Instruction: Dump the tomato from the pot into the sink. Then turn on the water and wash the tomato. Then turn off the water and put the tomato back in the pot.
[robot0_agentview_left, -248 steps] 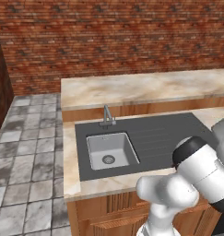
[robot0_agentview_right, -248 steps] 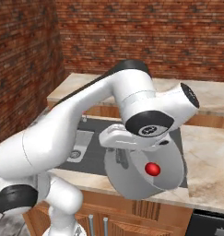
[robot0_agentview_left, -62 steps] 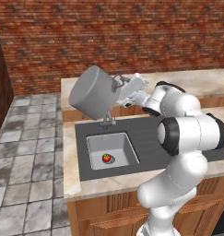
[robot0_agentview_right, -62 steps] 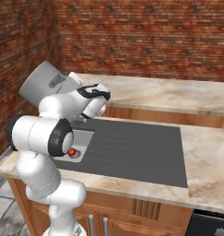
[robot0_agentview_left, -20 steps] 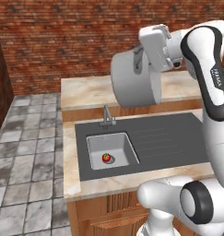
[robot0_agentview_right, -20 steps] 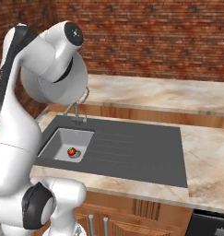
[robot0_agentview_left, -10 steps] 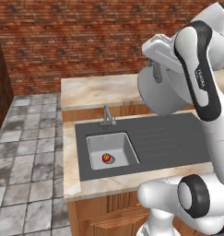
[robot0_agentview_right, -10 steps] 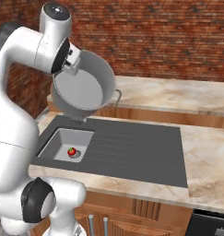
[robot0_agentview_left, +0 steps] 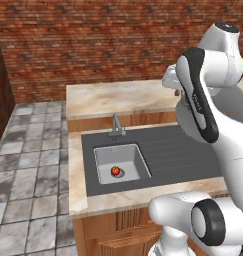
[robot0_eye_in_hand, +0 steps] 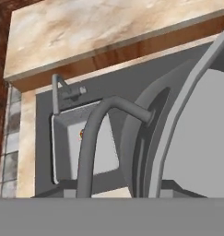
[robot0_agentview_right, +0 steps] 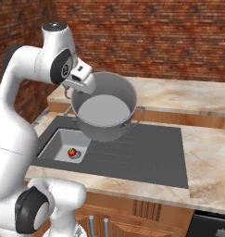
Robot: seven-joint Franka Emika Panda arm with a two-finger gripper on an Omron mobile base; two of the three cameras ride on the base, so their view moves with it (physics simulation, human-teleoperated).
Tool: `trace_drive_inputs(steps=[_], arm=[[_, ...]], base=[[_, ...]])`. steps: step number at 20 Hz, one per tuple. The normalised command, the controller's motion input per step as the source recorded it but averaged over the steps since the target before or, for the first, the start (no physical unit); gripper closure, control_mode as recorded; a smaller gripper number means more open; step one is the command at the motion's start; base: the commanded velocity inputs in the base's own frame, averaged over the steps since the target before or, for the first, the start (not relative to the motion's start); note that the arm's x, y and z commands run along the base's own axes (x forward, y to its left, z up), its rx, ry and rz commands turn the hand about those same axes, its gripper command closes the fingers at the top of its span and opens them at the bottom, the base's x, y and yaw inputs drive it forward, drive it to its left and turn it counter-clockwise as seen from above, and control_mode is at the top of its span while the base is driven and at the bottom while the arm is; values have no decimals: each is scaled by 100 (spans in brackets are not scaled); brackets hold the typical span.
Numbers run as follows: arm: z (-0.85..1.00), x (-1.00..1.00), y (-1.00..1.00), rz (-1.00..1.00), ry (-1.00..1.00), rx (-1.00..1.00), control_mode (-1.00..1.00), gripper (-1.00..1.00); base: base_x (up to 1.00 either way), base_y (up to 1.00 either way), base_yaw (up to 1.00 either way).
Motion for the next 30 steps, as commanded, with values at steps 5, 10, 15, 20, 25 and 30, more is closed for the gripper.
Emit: trace_drive_inputs(steps=[5,10,15,20,25,30], arm=[[-67,0,-63,-25,10,-17,-100,100],[-51,3,-78,-22,10,-8,-100,100],[-37,30,-84,-18,17,-1,-100,100],[-20,53,-74,-10,23,0,-100,100],[-24,60,-67,-1,26,0,-100,100],[-31,43,-72,0,20,0,-100,100]], base=[[0,0,0],[0,0,0],[0,0,0],[0,0,0],[0,0,0],[0,0,0]])
